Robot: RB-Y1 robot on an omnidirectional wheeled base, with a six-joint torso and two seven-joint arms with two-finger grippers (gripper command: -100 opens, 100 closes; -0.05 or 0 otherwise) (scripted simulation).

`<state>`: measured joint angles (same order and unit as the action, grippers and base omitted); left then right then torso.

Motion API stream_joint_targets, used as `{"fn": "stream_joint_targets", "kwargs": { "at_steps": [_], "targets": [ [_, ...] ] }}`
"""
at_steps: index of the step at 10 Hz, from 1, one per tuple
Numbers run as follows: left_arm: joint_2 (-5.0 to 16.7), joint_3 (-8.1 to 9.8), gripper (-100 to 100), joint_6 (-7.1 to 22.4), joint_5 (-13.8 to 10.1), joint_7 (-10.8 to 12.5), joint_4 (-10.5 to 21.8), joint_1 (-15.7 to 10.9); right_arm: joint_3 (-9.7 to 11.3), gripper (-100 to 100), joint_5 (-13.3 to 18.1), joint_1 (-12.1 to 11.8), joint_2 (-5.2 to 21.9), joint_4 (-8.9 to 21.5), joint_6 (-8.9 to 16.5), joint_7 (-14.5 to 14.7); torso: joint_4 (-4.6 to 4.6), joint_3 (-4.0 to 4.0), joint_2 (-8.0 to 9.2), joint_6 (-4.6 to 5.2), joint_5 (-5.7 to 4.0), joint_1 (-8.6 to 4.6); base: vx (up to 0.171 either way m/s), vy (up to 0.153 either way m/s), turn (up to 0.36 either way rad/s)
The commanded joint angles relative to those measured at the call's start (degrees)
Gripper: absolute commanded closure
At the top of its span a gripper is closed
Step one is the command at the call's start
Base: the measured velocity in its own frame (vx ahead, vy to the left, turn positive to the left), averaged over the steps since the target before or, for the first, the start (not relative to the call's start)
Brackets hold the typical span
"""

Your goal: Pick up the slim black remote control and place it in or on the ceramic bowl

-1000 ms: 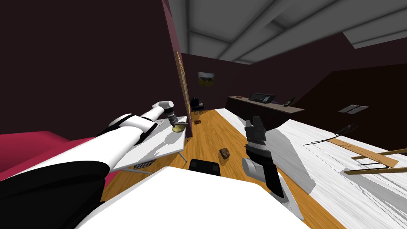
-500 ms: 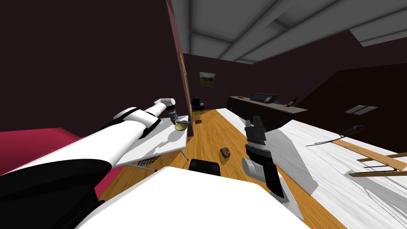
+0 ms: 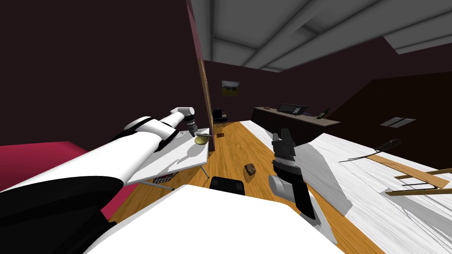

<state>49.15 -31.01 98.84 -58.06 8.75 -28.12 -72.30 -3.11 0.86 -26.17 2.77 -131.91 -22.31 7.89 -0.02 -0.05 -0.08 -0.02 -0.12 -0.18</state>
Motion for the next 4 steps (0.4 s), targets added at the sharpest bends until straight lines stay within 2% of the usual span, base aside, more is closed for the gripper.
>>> {"fn": "stream_joint_targets", "kwargs": {
  "at_steps": [1, 4],
  "targets": [
    [0.0, 0.00, 0, 0.0, 0.0, 0.0, 0.0, 0.0, 0.0, 0, 0.0, 0.0, 0.0, 0.0, 0.0, 0.0, 0.00, 0.00, 0.00, 0.00, 0.00, 0.00, 0.000, 0.000, 0.000],
    [0.0, 0.00, 0, 0.0, 0.0, 0.0, 0.0, 0.0, 0.0, 0, 0.0, 0.0, 0.0, 0.0, 0.0, 0.0, 0.00, 0.00, -0.01, 0.00, 0.00, 0.00, 0.000, 0.000, 0.000]
  ]
}}
